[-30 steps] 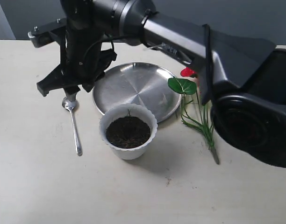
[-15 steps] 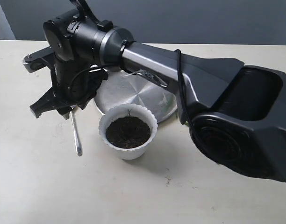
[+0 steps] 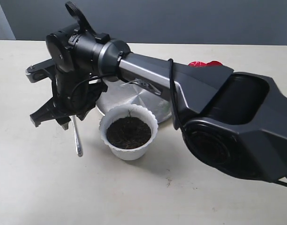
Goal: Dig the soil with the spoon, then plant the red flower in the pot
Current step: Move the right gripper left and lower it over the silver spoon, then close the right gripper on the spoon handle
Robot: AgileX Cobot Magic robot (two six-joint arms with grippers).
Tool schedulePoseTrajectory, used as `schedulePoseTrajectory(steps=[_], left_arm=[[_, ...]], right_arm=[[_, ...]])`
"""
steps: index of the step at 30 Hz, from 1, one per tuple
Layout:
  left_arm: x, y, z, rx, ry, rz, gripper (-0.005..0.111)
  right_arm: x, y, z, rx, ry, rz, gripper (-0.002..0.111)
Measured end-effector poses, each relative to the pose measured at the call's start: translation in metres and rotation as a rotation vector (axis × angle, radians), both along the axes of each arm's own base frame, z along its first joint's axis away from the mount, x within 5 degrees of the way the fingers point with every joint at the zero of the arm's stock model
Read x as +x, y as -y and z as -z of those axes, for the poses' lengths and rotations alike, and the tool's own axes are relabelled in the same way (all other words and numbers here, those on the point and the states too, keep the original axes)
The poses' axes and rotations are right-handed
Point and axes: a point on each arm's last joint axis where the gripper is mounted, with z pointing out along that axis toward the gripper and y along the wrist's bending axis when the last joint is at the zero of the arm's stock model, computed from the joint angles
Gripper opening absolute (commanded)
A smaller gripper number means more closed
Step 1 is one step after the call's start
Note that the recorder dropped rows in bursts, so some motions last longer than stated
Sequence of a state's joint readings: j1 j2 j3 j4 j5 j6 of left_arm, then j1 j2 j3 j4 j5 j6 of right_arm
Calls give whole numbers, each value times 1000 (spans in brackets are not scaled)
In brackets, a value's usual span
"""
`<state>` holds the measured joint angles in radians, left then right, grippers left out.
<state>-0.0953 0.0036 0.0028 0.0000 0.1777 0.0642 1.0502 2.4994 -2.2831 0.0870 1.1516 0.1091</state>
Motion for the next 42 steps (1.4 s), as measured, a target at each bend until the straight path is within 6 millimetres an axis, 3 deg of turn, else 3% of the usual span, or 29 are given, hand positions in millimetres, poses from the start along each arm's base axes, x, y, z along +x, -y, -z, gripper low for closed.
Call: schedulePoseTrajectory(steps=[7,23,42], left_arm=[[0,0,0,0,0,0,0],[0,0,0,0,0,0,0],[0,0,0,0,0,0,0]], right_arm=[[0,-1,15,-17,-31,21,44],[-13,-8,15,-39,9,83,44],[-11,-8,15,-37,21,120,44]])
